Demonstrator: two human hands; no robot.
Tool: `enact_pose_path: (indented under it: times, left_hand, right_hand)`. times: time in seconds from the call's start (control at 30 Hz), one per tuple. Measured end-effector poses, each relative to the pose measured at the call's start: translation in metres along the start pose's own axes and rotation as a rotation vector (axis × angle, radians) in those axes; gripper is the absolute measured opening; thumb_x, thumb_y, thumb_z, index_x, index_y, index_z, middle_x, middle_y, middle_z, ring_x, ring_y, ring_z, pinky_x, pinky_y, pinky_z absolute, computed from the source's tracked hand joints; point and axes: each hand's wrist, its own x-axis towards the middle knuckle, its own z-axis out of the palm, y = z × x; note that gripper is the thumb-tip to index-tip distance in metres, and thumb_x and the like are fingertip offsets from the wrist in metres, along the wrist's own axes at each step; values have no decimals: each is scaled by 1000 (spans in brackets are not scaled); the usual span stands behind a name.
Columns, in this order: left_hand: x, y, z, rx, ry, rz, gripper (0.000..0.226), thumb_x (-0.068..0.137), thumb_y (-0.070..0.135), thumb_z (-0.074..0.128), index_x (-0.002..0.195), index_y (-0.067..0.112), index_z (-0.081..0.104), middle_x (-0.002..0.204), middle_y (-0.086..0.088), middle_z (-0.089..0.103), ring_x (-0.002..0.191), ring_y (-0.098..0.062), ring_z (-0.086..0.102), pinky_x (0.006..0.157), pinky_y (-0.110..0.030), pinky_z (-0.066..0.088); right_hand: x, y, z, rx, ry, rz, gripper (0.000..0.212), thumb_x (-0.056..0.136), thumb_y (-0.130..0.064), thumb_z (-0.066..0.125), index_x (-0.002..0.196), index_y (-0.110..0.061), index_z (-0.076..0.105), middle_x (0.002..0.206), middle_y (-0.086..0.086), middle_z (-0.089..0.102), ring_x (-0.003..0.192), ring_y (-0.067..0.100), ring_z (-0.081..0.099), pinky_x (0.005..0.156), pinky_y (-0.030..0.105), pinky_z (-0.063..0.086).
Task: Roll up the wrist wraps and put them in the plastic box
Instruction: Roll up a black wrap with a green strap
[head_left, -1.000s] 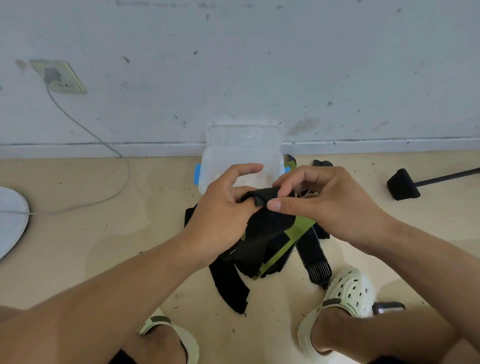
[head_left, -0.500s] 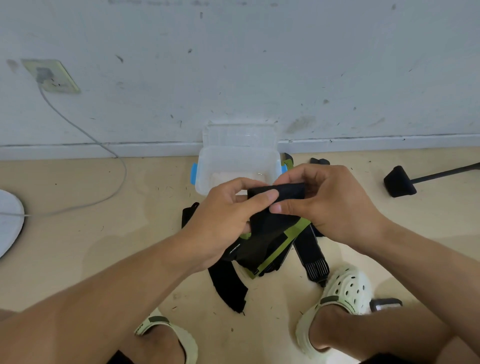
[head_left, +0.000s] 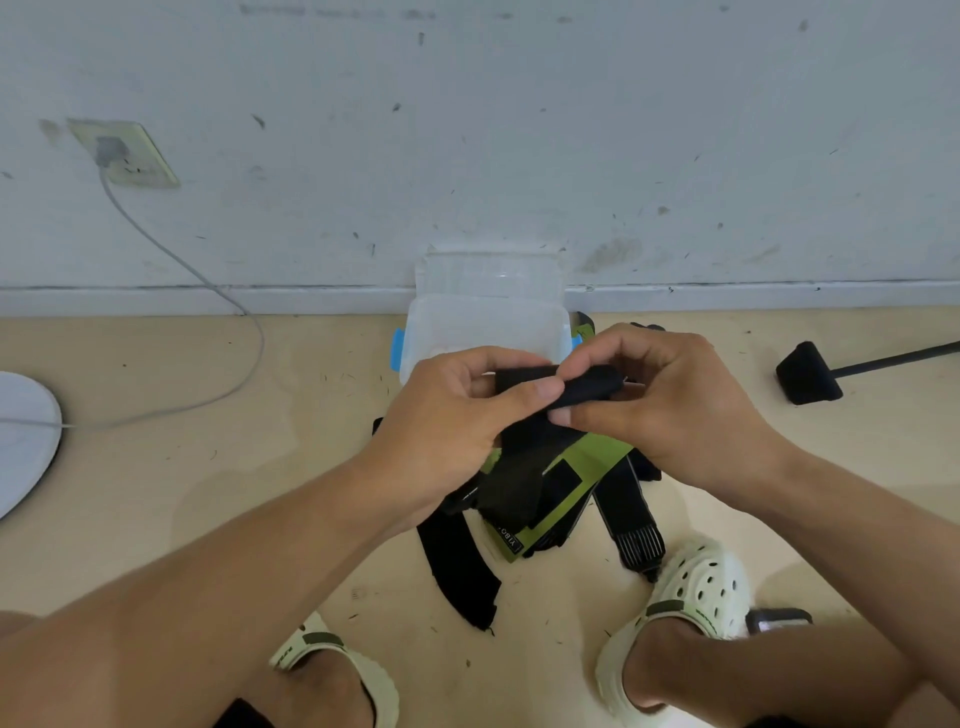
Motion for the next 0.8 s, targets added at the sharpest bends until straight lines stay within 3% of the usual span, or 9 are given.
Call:
enact_pose_path:
  times: [0.17, 0.27, 0.4, 0.6, 0.67, 0.8]
  left_hand:
    - [0, -1, -4, 43, 73, 75, 20, 94, 18, 74, 113, 22, 76, 100, 1, 81, 97, -15, 78, 84, -32, 64]
    - [1, -1, -5, 56, 74, 92, 18, 96, 17, 72, 112, 23, 76, 101, 2, 81, 98, -14, 77, 82, -28, 63]
    - [1, -1, -4, 74, 62, 98, 15, 98, 18, 69, 110, 26, 75, 101, 3, 81, 98, -14, 77, 86, -34, 64]
    - [0, -4, 0, 21, 42, 38, 19, 105, 22, 59, 115, 24, 75, 102, -2, 80, 102, -20, 76, 93, -46, 63]
    - [0, -5, 1, 28, 37, 20, 20, 104, 24, 60, 118, 23, 74, 105, -3, 80, 106, -22, 75, 94, -48, 62]
    - [1, 0, -1, 80, 1, 13, 27, 93, 28, 73, 120, 25, 72, 103, -1, 81, 105, -19, 76, 96, -46, 61]
  right_hand:
    - [3, -6, -7, 101, -71, 107, 51, 60, -51, 85, 108, -34, 76, 106, -1, 78, 99, 28, 72, 100, 46, 57]
    - [5, -7, -10, 162, -146, 172, 47, 64, -46, 83, 109, -31, 78, 104, 7, 78, 100, 24, 75, 96, 39, 58]
    - [5, -7, -11, 207, -237, 205, 36, 70, -29, 81, 106, -23, 80, 103, 2, 81, 100, 17, 77, 87, 22, 57]
    - [4, 1, -5, 150, -95, 195, 39, 58, -34, 88, 97, -29, 84, 104, 23, 74, 100, 41, 70, 96, 43, 59]
    - [2, 4, -3, 135, -67, 183, 36, 61, -36, 87, 96, -31, 84, 104, 26, 71, 99, 42, 69, 92, 41, 61]
    - [4, 7, -4, 103, -54, 127, 31, 67, -37, 84, 97, -32, 83, 98, 13, 77, 96, 34, 73, 91, 35, 62]
